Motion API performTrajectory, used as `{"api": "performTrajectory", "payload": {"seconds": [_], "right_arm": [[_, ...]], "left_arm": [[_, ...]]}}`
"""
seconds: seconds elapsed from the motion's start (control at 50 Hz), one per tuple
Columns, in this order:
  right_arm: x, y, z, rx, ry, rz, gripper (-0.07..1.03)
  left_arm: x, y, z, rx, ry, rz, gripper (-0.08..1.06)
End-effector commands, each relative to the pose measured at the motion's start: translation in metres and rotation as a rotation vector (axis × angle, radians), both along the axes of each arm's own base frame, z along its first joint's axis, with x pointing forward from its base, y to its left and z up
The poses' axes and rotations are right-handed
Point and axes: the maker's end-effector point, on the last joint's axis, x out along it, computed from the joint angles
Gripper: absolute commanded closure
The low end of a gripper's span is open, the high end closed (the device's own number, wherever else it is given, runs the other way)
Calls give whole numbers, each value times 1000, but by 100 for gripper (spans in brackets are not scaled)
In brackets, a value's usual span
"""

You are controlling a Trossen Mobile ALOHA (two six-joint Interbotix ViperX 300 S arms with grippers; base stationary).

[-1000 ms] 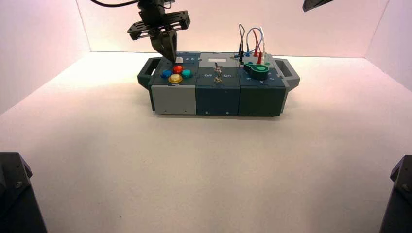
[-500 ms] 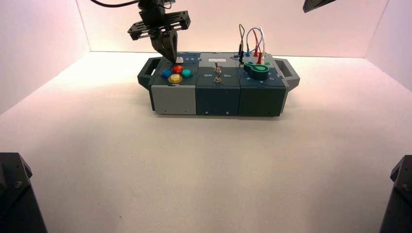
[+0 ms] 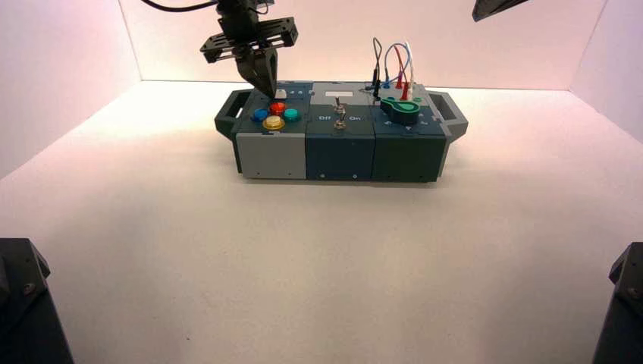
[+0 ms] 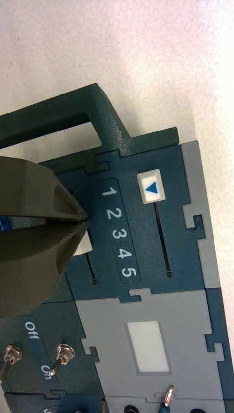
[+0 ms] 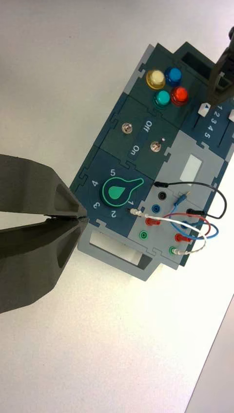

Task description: Move the bottom slider to position 3.

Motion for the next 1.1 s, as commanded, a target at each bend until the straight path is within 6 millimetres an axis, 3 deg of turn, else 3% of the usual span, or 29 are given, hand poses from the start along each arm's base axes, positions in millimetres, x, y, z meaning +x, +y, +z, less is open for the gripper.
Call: {"api": "performTrajectory", "payload": {"seconds": [0.02,0.68,1.1], "right_arm": [[3,0,6,3,-22,0,98],[3,0,6,3,-19,0,98],[3,0,5,1,-18,1,98]], "left_arm": [[5,-8,13,-15,-33,-7,100],[8,-9,14,-15,-29,-10,100],[14,16,49,-18,-38,15,100]]}}
